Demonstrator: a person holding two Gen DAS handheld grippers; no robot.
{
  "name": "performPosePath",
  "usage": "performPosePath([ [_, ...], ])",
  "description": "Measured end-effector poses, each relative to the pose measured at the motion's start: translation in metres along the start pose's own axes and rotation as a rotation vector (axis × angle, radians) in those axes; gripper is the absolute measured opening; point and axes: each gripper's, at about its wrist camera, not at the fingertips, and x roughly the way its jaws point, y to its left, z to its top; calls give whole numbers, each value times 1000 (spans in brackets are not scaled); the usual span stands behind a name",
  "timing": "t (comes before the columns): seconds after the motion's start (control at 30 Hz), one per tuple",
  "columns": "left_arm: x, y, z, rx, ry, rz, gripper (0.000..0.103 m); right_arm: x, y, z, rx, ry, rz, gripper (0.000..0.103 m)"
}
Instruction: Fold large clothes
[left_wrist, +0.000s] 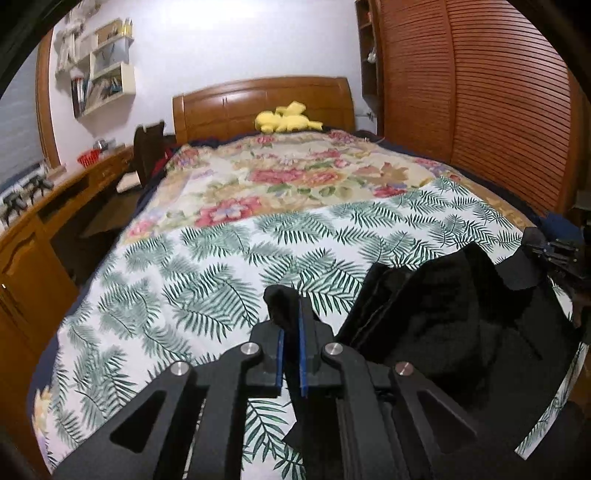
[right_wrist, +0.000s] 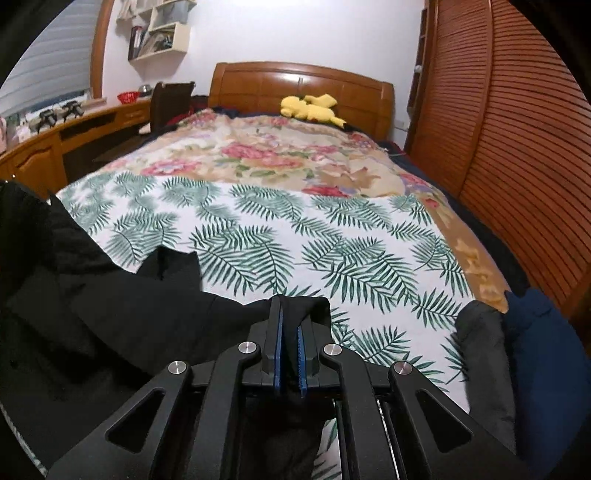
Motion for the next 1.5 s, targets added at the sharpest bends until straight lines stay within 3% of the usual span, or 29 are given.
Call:
performPosePath([
  [0.23, 8, 15, -2, -38, 10, -33, 24, 30, 3, 4, 12, 28, -47, 2],
  [0.4, 7, 11, -18, -25, 36, -64, 32, 57, -2, 8, 58, 75, -24, 3],
  [0.57, 3, -1, -44, -14, 64, -106, 34, 52, 0, 14, 68, 58, 24, 9],
  [0.63, 0, -6, -53, -15, 70, -124, 34, 43, -1, 19, 79, 32, 35, 17],
  [0.7, -3, -13, -61, -8, 77, -139, 34, 32, -2, 24, 89, -9, 31, 44],
  [0.8, -7, -21, -70, 2, 80, -153, 34, 17, -4, 30, 86, -47, 41, 54],
  [0.9, -11, -27, -77, 12, 85, -164, 34, 16, -2, 28, 41, -23, 21, 55],
  [1.0, -13, -29, -84, 10, 92, -171, 35, 32, -2, 17, 6, 59, 19, 55],
  [1.13, -13, -32, -97, 7, 110, -183, 35, 73, -12, -1, 39, 206, 45, 55],
  [1.33, -6, -36, -109, 12, 138, -183, 35, 123, -25, -16, 72, 351, 33, 55],
  [1.43, -4, -39, -112, 18, 144, -190, 35, 141, -35, -22, 122, 411, 68, 54],
  [1.47, -3, -40, -113, 20, 146, -192, 35, 145, -37, -24, 135, 428, 84, 49],
  [1.5, -3, -41, -113, 22, 148, -195, 35, 149, -38, -26, 149, 441, 134, 33],
])
